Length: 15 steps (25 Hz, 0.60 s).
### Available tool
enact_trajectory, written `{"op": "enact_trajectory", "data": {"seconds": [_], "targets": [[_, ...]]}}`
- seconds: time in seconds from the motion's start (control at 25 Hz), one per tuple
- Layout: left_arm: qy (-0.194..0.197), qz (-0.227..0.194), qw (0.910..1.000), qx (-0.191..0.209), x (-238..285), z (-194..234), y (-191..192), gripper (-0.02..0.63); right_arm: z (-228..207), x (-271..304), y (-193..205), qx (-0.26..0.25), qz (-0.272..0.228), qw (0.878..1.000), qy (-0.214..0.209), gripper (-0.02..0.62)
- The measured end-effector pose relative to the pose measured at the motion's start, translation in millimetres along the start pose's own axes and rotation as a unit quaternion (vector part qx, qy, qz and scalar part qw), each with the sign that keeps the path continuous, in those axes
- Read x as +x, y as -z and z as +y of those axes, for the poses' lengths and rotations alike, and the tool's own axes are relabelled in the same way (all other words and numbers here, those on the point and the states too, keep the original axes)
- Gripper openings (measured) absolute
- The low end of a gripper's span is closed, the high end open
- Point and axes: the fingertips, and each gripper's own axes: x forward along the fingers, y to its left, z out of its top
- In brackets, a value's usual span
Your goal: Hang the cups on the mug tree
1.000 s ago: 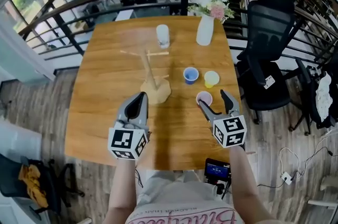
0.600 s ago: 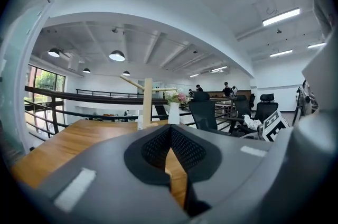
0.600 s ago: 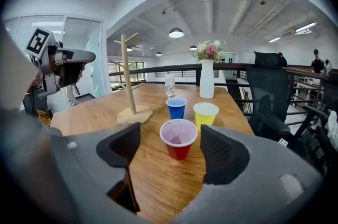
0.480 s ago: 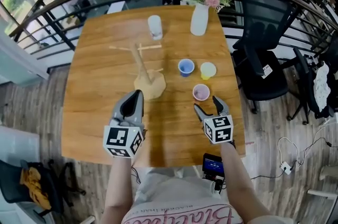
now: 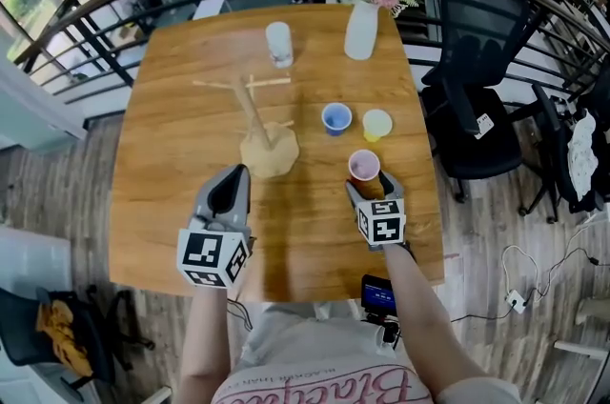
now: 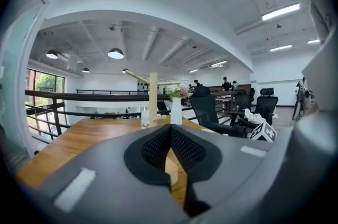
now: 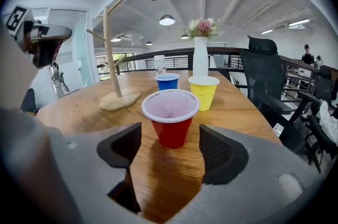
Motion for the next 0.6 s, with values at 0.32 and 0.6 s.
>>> {"op": "enact_trajectory", "data": {"seconds": [0.32,0.6], "targets": [[-0.004,0.015,0.9999,0.007,-9,12,6,0.011,0,23,0,0.006,0.005,1.000,0.019,0.303],[-0.005,0.018,0.9998,0.007,-13,21,10,0.011,-7,22,-10,0.005,-0.014,0.999,0.037,0.258]]}}
